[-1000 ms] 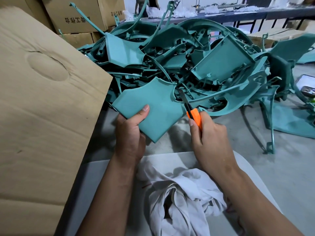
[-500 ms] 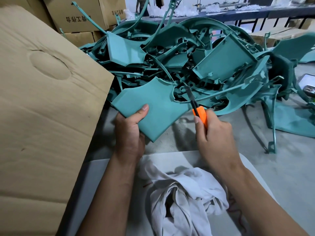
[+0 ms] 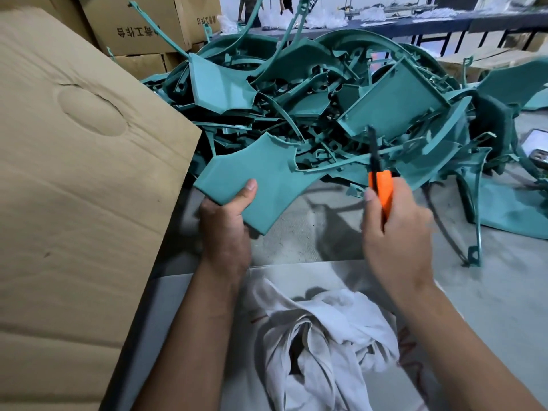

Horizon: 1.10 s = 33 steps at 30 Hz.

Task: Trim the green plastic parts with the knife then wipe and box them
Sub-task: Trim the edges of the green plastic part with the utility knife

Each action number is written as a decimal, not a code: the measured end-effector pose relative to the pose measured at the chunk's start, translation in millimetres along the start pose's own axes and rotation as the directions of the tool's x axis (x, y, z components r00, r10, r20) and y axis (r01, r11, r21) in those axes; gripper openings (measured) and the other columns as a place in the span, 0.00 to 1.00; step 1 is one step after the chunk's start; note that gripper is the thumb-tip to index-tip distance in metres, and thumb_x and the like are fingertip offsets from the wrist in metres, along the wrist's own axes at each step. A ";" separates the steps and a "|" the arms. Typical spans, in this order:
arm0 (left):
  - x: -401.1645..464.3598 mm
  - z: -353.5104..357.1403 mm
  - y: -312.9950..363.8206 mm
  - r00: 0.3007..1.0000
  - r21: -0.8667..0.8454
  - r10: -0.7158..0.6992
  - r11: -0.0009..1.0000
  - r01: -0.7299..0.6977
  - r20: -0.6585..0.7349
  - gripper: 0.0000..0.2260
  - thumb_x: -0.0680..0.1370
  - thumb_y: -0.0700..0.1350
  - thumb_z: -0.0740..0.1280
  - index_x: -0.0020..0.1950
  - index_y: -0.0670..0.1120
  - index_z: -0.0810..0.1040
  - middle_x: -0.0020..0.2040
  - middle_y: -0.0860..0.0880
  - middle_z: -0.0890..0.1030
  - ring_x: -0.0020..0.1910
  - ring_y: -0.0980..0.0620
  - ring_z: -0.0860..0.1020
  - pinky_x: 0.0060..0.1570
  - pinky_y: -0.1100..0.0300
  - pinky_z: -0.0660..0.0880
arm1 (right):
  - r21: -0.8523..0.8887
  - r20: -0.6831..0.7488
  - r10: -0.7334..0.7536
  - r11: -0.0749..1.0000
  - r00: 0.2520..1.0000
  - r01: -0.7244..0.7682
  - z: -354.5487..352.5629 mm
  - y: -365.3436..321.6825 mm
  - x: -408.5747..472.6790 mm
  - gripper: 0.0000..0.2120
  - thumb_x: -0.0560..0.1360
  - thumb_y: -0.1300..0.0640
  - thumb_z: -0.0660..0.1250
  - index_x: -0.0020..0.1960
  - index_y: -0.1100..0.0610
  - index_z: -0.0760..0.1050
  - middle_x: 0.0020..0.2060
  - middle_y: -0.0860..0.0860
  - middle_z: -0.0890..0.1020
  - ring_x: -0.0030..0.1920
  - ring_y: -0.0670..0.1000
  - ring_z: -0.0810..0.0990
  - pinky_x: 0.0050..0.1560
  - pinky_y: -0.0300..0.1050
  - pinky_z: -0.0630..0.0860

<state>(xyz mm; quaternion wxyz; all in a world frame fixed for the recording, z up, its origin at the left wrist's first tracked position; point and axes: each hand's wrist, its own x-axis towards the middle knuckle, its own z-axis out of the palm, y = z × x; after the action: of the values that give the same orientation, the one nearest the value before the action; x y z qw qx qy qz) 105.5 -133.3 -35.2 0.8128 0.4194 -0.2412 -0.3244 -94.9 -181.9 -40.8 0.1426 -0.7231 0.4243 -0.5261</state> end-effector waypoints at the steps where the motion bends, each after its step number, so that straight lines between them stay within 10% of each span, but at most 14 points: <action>1: -3.2 2.7 -0.8 1.000 -0.009 -0.018 1.000 0.018 0.015 0.13 0.75 0.38 0.74 0.58 0.46 0.83 0.56 0.46 0.87 0.53 0.45 0.86 0.46 0.46 0.84 | 0.033 0.062 -0.014 0.999 0.998 0.012 4.2 -3.4 -3.2 0.10 0.86 0.59 0.60 0.46 0.53 0.68 0.29 0.45 0.72 0.27 0.43 0.74 0.25 0.32 0.67; 5: -14.7 18.4 -6.4 0.997 0.008 -0.083 0.997 0.082 0.009 0.16 0.79 0.35 0.70 0.67 0.38 0.78 0.59 0.41 0.85 0.54 0.43 0.86 0.44 0.50 0.84 | 0.163 0.239 0.118 0.974 0.964 -0.160 13.1 -10.0 -11.3 0.12 0.86 0.53 0.59 0.45 0.55 0.68 0.29 0.57 0.79 0.26 0.55 0.79 0.28 0.54 0.76; 11: -29.2 38.8 -17.9 0.981 -0.176 -0.153 0.969 0.172 0.117 0.12 0.79 0.30 0.66 0.55 0.44 0.82 0.53 0.45 0.87 0.54 0.44 0.85 0.59 0.41 0.80 | 0.227 0.250 0.250 0.924 0.935 -0.307 15.5 -12.1 -11.3 0.13 0.87 0.53 0.58 0.45 0.57 0.68 0.29 0.60 0.80 0.23 0.58 0.79 0.23 0.54 0.75; 19: -33.8 41.9 -16.6 0.979 -0.154 -0.179 0.969 0.192 0.098 0.16 0.78 0.30 0.66 0.66 0.40 0.77 0.60 0.41 0.84 0.60 0.40 0.83 0.62 0.37 0.78 | 0.212 0.233 0.251 0.930 0.939 -0.301 16.2 -10.9 -12.0 0.12 0.87 0.53 0.57 0.45 0.55 0.67 0.28 0.58 0.79 0.23 0.56 0.79 0.21 0.48 0.73; 27: -31.1 39.1 -20.2 0.953 -0.075 -0.246 0.962 0.262 0.178 0.22 0.79 0.35 0.67 0.70 0.29 0.67 0.61 0.16 0.67 0.58 0.14 0.67 0.61 0.16 0.60 | 0.643 0.525 0.247 0.511 0.814 -0.570 6.6 -19.5 -8.9 0.13 0.88 0.53 0.57 0.52 0.61 0.72 0.28 0.57 0.77 0.20 0.54 0.73 0.20 0.39 0.69; 33: -28.1 33.4 -16.1 0.985 0.106 0.122 0.985 -0.135 0.119 0.08 0.73 0.37 0.73 0.51 0.41 0.83 0.48 0.41 0.84 0.49 0.45 0.82 0.55 0.44 0.80 | 0.721 0.581 0.174 0.343 0.795 -0.602 -2.4 -26.4 -4.8 0.13 0.87 0.53 0.57 0.52 0.62 0.73 0.29 0.58 0.74 0.18 0.53 0.70 0.19 0.36 0.66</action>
<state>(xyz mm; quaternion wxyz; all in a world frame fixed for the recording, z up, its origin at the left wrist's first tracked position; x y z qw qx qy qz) 59.2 -137.4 -34.3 0.7919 0.4298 -0.3312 -0.2801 -85.1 -161.8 -25.7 0.7042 -0.5042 0.2110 -0.4531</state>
